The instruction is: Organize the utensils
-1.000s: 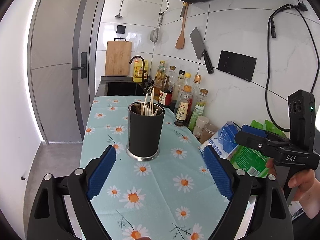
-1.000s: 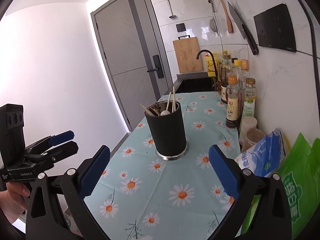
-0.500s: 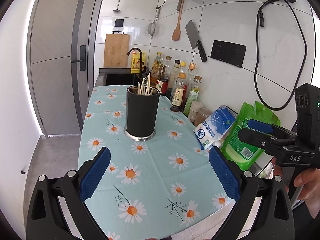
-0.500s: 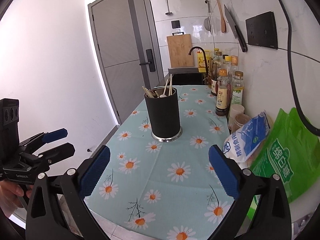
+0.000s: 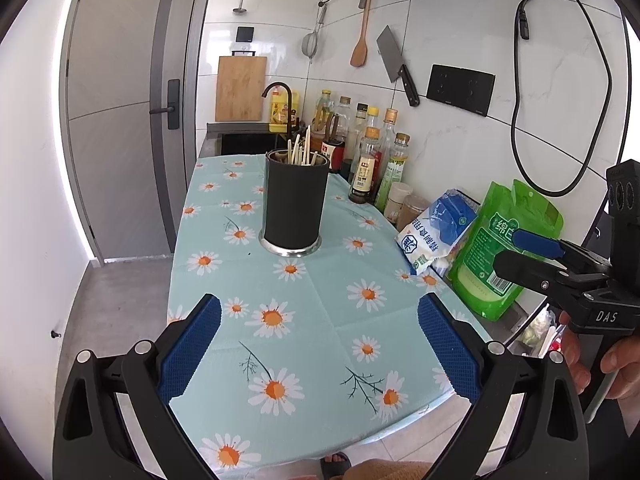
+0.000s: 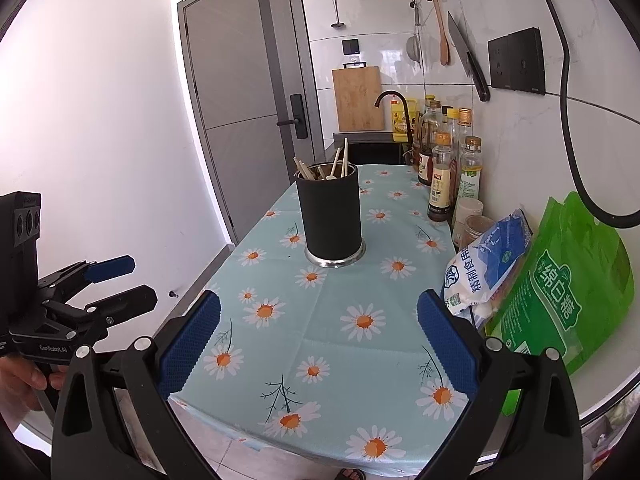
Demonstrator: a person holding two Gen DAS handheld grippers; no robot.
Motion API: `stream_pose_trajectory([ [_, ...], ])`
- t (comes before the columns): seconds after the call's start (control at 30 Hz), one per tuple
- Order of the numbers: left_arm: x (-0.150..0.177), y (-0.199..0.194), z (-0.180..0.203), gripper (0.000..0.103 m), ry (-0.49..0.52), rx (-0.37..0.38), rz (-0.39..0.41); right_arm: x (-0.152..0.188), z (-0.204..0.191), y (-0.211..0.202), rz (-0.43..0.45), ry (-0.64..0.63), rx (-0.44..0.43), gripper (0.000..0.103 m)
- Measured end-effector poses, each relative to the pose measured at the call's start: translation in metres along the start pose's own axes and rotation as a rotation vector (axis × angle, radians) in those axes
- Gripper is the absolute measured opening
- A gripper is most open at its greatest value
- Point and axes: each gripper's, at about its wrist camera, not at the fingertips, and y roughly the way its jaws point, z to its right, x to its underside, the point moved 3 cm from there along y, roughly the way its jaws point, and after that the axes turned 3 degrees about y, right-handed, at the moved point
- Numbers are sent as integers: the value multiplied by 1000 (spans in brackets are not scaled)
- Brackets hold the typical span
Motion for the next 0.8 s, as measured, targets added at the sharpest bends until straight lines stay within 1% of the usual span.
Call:
stream_pose_trajectory([
  [0.23,7,5,-3,96,-13,-2,-43,3,-3,1,-5,-1,0,98],
  [0.4,10,10,0,96,-10,17,-71,5,-3,4,-17,0,2,98],
  [0.8,13,13,3,96,-5,36,-82,11,2,6,-35,17,41,98],
])
